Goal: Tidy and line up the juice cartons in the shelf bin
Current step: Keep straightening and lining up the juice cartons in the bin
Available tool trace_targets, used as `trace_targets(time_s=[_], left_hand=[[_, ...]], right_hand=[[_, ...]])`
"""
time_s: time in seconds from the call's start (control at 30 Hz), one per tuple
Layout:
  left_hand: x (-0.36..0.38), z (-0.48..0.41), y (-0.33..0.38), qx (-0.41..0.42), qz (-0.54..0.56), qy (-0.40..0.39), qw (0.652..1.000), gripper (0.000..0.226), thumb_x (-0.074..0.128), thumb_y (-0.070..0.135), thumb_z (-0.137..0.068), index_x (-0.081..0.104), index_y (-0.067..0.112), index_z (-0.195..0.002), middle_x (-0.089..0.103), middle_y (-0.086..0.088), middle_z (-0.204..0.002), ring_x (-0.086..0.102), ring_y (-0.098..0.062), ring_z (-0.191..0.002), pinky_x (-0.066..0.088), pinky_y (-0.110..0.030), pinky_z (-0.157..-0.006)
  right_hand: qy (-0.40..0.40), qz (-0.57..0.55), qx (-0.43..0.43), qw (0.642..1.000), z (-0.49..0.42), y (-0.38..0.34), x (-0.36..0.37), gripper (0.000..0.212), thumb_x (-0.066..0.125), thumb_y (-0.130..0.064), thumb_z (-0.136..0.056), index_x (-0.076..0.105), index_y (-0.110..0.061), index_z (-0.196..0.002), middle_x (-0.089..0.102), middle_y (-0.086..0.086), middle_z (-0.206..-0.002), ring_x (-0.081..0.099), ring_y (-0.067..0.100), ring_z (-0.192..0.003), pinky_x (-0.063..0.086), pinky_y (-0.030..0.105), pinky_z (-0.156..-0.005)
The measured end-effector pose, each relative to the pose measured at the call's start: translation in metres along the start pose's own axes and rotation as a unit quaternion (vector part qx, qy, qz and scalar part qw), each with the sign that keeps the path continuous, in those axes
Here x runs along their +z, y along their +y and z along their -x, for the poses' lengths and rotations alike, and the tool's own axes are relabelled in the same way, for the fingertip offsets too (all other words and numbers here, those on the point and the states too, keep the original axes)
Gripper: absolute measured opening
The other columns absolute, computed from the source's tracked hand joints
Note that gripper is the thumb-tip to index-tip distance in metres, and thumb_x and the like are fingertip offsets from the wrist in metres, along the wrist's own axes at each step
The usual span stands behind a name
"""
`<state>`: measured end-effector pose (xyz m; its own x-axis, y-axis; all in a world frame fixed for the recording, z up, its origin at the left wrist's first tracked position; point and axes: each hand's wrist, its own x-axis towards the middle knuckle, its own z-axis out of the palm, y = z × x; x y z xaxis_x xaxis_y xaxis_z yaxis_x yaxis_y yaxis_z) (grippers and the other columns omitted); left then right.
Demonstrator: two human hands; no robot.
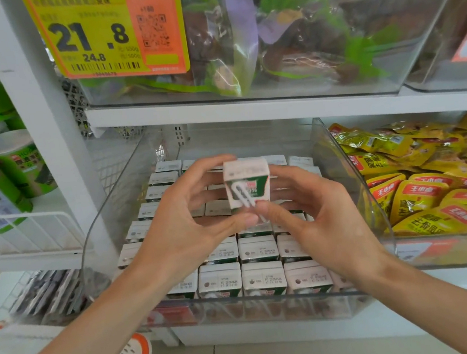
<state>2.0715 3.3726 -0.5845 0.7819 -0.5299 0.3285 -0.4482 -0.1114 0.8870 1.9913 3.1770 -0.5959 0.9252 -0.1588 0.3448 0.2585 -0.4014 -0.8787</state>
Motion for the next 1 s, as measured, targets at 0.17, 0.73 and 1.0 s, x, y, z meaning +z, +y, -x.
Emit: trace_targets(time_s=[0.17, 0.73, 1.0], left_hand=[[0.005, 0.004, 0.004, -0.044, 0.073, -0.041, 0.995, 0.069, 0.070, 0.051, -0.086, 0.038, 0.064, -0.146, 0.074, 0.013, -0.122, 0.076, -0.014, -0.104, 0.063, -0.026, -0.079], [0.006, 0.002, -0.003, -0.068, 0.080, -0.076, 0.992, 0.039, 0.044, 0.049, -0.103, 0.059, 0.055, -0.138, 0.073, 0.012, -0.122, 0.075, -0.020, -0.093, 0.065, -0.036, -0.075], [0.007, 0.001, -0.004, -0.085, 0.102, -0.062, 0.989, 0.045, 0.049, 0.050, -0.097, 0.057, 0.047, -0.141, 0.075, 0.006, -0.116, 0.076, -0.021, -0.093, 0.064, -0.035, -0.075]], right_hand=[[0.006, -0.125, 0.122, 0.985, -0.001, -0.006, -0.001, 0.053, 0.072, -0.034, -0.097, 0.053, -0.048, -0.144, 0.082, 0.005, -0.104, 0.080, 0.024, -0.095, 0.063, 0.028, -0.085], [-0.035, -0.219, 0.271, 0.937, -0.010, -0.014, -0.004, 0.034, 0.047, -0.029, -0.111, 0.070, -0.009, -0.125, 0.076, 0.019, -0.083, 0.075, 0.026, -0.070, 0.059, 0.026, -0.066], [-0.034, -0.213, 0.263, 0.940, -0.009, -0.011, -0.004, 0.030, 0.049, -0.027, -0.110, 0.065, -0.017, -0.134, 0.080, 0.018, -0.092, 0.078, 0.026, -0.077, 0.062, 0.026, -0.066]])
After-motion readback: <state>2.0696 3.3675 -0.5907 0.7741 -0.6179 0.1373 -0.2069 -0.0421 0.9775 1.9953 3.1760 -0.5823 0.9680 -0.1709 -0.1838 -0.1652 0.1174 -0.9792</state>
